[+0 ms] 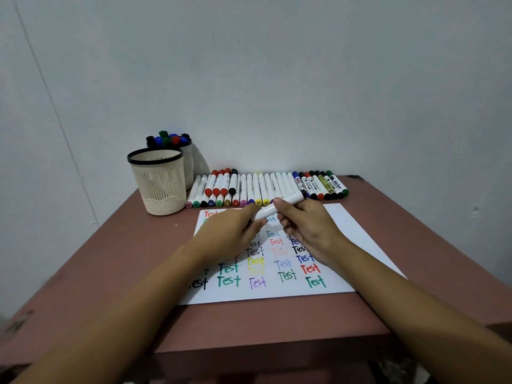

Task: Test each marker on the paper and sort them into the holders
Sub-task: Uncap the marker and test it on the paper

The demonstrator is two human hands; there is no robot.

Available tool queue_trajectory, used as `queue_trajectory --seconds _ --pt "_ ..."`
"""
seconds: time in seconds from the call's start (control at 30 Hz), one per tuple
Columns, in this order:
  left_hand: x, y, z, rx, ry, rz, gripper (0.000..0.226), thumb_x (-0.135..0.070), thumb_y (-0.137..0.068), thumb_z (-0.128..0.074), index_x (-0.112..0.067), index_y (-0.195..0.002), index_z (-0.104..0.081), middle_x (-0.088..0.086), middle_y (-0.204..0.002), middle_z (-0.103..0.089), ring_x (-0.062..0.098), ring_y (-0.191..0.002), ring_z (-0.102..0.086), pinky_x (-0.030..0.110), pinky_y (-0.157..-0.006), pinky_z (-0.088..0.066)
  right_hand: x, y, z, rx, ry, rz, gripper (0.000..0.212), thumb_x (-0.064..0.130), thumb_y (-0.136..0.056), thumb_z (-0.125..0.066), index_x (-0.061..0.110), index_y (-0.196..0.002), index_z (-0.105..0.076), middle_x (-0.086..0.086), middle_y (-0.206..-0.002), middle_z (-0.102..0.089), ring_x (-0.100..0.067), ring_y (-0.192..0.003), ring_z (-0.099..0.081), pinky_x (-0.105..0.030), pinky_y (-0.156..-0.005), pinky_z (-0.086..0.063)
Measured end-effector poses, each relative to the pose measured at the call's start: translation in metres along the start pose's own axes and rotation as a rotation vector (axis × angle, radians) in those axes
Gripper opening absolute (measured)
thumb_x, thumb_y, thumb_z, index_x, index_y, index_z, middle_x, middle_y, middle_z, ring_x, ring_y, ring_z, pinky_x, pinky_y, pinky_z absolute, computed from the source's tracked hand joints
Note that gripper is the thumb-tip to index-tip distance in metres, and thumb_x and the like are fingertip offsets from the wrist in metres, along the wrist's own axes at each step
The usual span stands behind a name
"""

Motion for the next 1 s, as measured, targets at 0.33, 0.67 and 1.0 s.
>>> queue_trajectory --seconds 0.33,0.67,1.0 --pt "0.006 0.000 -0.002 0.020 0.346 0.074 0.019 -0.036 -0.093 -0.052 -0.034 -0.074 -0.047 -0.007 -0.058 -0.044 0.006 -0.051 -0.041 0.025 -0.051 -0.030 0.003 0.001 -0.008 0.100 -0.062 0.062 0.014 0.014 -0.093 -0.054 0.007 -0.085 -0.064 0.000 -0.061 -0.049 -0.005 -0.056 -0.046 -0.017 -0.053 -0.038" --pt "0.002 -0.002 0.001 0.052 0.594 0.071 0.011 -0.024 -0.092 -0.057 -0.022 -0.082 -0.061 -0.007 -0.059 -0.044 0.003 -0.048 -0.039 0.011 -0.048 -0.029 0.004 0.002 -0.010 0.133 -0.102 0.051 0.016 0.013 -0.093 -0.053 0.008 -0.084 -0.065 0.001 -0.059 -0.051 -0.005 -0.055 -0.047 -0.016 -0.052 -0.041" --pt "0.006 -0.001 0.000 0.056 0.664 0.108 0.021 -0.028 -0.090 -0.059 -0.010 -0.081 -0.066 -0.001 -0.063 -0.043 0.010 -0.051 -0.034 0.018 -0.048 -0.027 0.007 0.003 -0.010 0.166 -0.066 0.088 0.022 0.025 -0.082 -0.059 0.008 -0.093 -0.063 0.003 -0.063 -0.052 -0.005 -0.060 -0.047 -0.017 -0.056 -0.041"
Point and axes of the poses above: each hand's wrist, its own y-axis away from the middle knuckle, its own z-axis out of the back of the hand, x = y × z, the point moved 9 cm from there along -y, towards the middle knuckle
